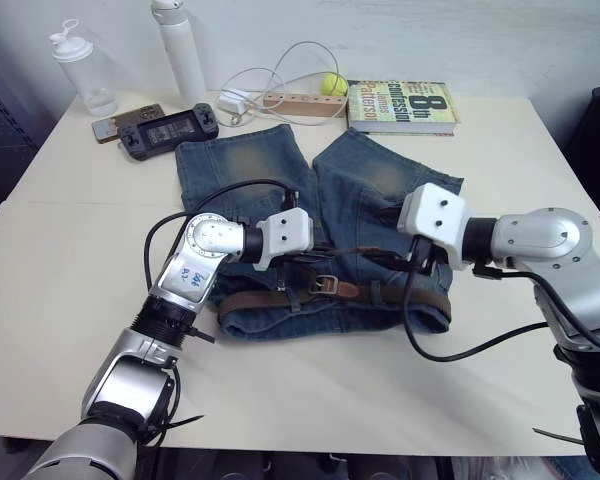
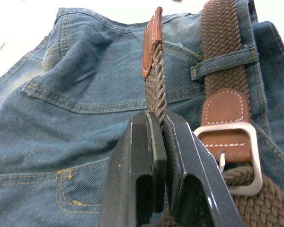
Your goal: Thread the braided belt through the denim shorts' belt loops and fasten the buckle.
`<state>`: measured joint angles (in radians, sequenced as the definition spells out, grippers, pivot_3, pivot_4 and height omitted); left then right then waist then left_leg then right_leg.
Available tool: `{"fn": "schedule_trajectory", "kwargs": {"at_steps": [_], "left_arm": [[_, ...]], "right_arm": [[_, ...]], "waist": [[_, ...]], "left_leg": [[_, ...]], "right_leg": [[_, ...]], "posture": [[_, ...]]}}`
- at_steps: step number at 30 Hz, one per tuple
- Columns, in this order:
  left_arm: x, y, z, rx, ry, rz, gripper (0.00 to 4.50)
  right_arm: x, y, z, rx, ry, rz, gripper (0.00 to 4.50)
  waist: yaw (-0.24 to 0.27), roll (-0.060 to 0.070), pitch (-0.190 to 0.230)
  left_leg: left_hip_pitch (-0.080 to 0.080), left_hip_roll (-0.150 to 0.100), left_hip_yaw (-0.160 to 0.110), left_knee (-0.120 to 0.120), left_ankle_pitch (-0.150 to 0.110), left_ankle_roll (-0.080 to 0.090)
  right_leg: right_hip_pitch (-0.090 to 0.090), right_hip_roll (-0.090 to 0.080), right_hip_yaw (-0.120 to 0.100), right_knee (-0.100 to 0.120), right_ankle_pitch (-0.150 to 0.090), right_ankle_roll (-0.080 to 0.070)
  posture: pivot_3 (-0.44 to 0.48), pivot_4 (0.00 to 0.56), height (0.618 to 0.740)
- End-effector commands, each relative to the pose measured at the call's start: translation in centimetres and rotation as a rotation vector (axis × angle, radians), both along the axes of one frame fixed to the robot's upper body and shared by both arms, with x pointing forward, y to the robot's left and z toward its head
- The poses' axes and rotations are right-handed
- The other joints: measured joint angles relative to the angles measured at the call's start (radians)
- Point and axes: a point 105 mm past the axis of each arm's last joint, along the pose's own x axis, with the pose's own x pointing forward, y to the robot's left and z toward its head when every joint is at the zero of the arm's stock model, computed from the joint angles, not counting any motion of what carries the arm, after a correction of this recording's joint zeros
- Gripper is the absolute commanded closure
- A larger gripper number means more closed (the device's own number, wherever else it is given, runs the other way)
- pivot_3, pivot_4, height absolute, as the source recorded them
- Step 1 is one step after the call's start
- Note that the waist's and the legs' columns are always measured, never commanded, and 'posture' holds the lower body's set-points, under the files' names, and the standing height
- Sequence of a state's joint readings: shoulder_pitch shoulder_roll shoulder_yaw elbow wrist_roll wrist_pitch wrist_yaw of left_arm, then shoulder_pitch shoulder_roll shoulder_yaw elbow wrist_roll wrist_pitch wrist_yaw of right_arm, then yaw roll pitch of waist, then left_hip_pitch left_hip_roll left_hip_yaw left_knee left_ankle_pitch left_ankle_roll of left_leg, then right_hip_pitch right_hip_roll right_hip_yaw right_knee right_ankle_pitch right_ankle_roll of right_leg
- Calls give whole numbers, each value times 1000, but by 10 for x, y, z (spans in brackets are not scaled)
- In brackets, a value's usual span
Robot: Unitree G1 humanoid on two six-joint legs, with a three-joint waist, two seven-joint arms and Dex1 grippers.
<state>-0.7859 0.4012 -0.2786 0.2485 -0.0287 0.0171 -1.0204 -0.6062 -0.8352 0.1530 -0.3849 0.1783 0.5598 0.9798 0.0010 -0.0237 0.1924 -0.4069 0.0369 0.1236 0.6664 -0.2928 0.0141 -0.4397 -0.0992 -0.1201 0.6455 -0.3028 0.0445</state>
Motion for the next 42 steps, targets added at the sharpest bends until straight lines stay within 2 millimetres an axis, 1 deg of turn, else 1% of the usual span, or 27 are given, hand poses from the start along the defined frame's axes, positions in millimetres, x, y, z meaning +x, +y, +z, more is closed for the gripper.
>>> {"fn": "schedule_trajectory", "kwargs": {"at_steps": [1,4,8,10,14,17,23,25,27,28,29,30,31,32,34,37,40,41,42], "left_arm": [[-1,-1,9,64,-103,-31,4500],[-2,7,5,177,-189,-56,4500],[0,14,2,303,-274,-97,4500],[3,18,2,360,-314,-118,4500],[13,23,4,437,-376,-149,4500],[20,23,6,514,-426,-194,4500],[31,29,18,570,-478,-205,4500],[34,34,22,582,-485,-201,4500],[36,38,24,593,-492,-203,4500],[35,38,24,591,-494,-209,4500],[35,38,25,589,-495,-215,4500],[34,38,25,583,-494,-219,4500],[33,37,24,578,-493,-225,4500],[33,37,24,575,-493,-229,4500],[32,37,22,566,-484,-232,4500],[31,37,20,557,-472,-231,4500],[30,37,19,550,-463,-233,4500],[30,36,19,549,-463,-235,4500],[29,36,19,548,-463,-236,4500]], "right_arm": [[-6,0,6,9,12,27,1200],[-25,-2,-4,-27,113,79,1200],[-34,5,-25,-79,114,103,1200],[-30,7,-35,-110,70,82,1200],[-19,10,-49,-117,14,20,1200],[-22,16,-65,-134,18,25,1200],[-18,19,-83,-166,0,12,1200],[-16,22,-84,-151,-19,7,1200],[-17,24,-86,-150,-24,11,2144],[-17,22,-86,-156,-25,13,2487],[-18,21,-86,-160,-27,14,2923],[-19,20,-86,-165,-19,16,3486],[-21,18,-84,-163,-11,16,3707],[-22,17,-83,-159,-5,16,3764],[-24,15,-77,-142,-5,21,3764],[-23,16,-63,-87,-35,17,3764],[-23,16,-59,-99,-61,27,2891],[-23,15,-59,-116,-74,35,2361],[-24,15,-59,-127,-83,39,2014]], "waist": [[0,0,0],[2,0,0],[2,0,0],[1,0,0],[0,0,0],[3,0,0],[-2,0,0],[-3,-1,0],[-4,-1,0],[-5,-1,0],[-5,-1,0],[-4,-1,0],[-4,-1,0],[-4,-1,0],[-2,-1,0],[-2,-1,0],[-3,-1,0],[-3,-1,0],[-3,-1,0]], "left_leg": [[0,0,0,0,0,0],[0,0,0,0,0,0],[0,0,-1,0,0,1],[0,0,-1,1,0,1],[1,0,-1,2,0,1],[0,0,-1,2,0,1],[0,0,0,4,0,1],[1,0,-1,4,0,1],[1,0,0,5,0,1],[1,0,0,5,0,1],[1,0,0,6,0,1],[1,0,0,6,0,1],[1,0,0,7,0,1],[0,0,0,9,0,1],[0,0,-1,10,0,2],[0,0,-1,12,-1,3],[0,0,-1,13,-1,3],[0,0,-1,13,-1,3],[0,0,-1,14,-1,3]], "right_leg": [[0,0,0,0,0,0],[0,0,0,0,0,0],[1,0,-1,-1,0,0],[2,0,-1,0,0,0],[2,0,-1,1,0,0],[2,0,-2,0,0,0],[2,0,-7,1,0,0],[2,1,-9,2,0,0],[2,1,-9,3,0,0],[2,1,-9,3,0,0],[2,1,-9,3,0,0],[2,1,-9,4,0,0],[2,1,-9,4,0,0],[2,1,-9,5,0,0],[2,1,-9,6,0,0],[2,1,-9,7,0,0],[2,1,-9,8,0,0],[2,1,-9,8,0,0],[2,1,-9,8,0,0]], "posture": [[0,150,703],[0,150,703],[0,150,703],[0,150,703],[0,150,703],[0,150,703],[0,150,703],[0,150,703],[0,150,703],[0,150,703],[0,150,703],[0,150,703],[0,150,703],[0,150,703],[0,150,703],[0,150,703],[0,150,703],[0,150,703],[0,150,703]]}}
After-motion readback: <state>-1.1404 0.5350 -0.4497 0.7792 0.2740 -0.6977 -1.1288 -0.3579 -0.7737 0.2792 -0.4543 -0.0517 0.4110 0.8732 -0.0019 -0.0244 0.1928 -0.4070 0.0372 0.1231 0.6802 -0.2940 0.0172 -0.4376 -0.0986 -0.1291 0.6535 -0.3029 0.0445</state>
